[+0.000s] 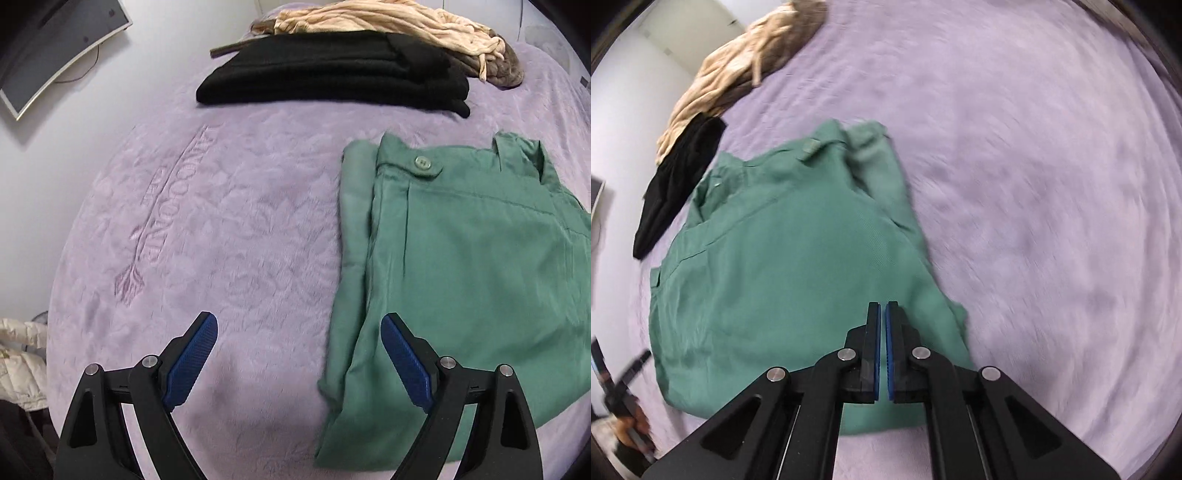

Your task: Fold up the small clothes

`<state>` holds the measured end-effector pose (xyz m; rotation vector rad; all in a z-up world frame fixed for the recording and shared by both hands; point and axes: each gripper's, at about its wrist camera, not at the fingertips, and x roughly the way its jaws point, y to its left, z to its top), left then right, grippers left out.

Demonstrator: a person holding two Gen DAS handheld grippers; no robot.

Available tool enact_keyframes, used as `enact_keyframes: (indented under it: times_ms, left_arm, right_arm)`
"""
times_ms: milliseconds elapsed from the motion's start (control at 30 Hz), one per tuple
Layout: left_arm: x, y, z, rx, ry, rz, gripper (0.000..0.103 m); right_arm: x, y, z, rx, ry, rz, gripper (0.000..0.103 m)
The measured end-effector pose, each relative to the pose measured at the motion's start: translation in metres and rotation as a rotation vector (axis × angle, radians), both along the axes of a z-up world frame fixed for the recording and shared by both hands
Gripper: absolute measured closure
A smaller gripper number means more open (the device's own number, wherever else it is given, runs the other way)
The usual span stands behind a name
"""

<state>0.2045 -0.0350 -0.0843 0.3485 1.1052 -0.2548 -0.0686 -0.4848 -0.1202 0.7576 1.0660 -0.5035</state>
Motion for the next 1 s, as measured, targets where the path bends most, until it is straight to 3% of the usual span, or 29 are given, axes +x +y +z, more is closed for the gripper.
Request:
enact_keyframes:
  times_ms: [133,233,300,533,700,800,900,1000]
  left_arm:
    - [0.029,-0.027,-0.007,0.004,-0.037,0.001,0.011]
    - [0.041,-0.028,-0.038,0.087,0.002,0.021,0.011]
    - [0.039,-0.016,-0.048,0.041,0.035,0.025,0.011]
    - [0.019,0.015,-0.023,0.041,0.059,0.0,0.011]
    - [-0.013,0.031,-0.003,-0.004,0.078,-0.013,0.011]
    - [-0.027,0.042,-0.021,0.036,0.116,0.004,0.011]
    - [-0.035,0.061,-0.044,-0.02,0.196,0.036,0.011]
    - [-0.043,0.074,-0.054,-0.002,0.226,0.042,0.011]
  right_arm:
    - [0.033,-0.002,-0.007,-0.014,0.027,0.015,0.1]
    - [0.047,-0.008,-0.035,0.017,0.087,0.006,0.1]
    - [0.042,-0.015,-0.042,0.054,0.061,-0.008,0.101]
    - [0.014,-0.01,-0.017,0.073,0.055,-0.049,0.096]
    - [0.011,0.037,0.001,0.112,0.008,0.02,0.091]
    - [0.01,0.071,0.001,0.171,-0.005,0.052,0.09]
    - [0.012,0.101,-0.005,0.231,0.008,0.084,0.09]
    - [0.01,0.129,-0.01,0.274,0.028,0.121,0.09]
